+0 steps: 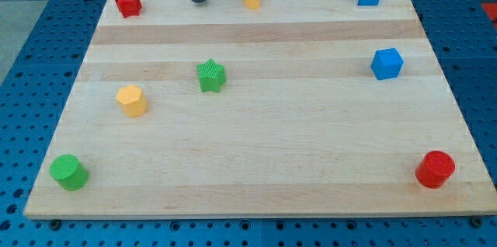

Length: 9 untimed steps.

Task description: Move the yellow heart left a bit

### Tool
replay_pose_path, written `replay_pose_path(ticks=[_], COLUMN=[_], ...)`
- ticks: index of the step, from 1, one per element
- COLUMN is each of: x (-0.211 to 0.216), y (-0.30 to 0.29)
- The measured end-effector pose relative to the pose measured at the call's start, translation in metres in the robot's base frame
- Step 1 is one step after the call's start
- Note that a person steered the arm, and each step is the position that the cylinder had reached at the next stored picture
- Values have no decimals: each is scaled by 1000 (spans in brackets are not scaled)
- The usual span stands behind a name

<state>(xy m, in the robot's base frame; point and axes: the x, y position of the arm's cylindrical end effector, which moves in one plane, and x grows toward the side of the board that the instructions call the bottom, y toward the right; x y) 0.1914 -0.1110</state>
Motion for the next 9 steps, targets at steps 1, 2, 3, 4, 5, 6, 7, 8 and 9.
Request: replay_pose_path(ticks=[1,2,3,4,5,6,7,8,9], x=[3,22,67,78,71,43,12,0,0], y=[80,164,198,177,179,233,285,299,280])
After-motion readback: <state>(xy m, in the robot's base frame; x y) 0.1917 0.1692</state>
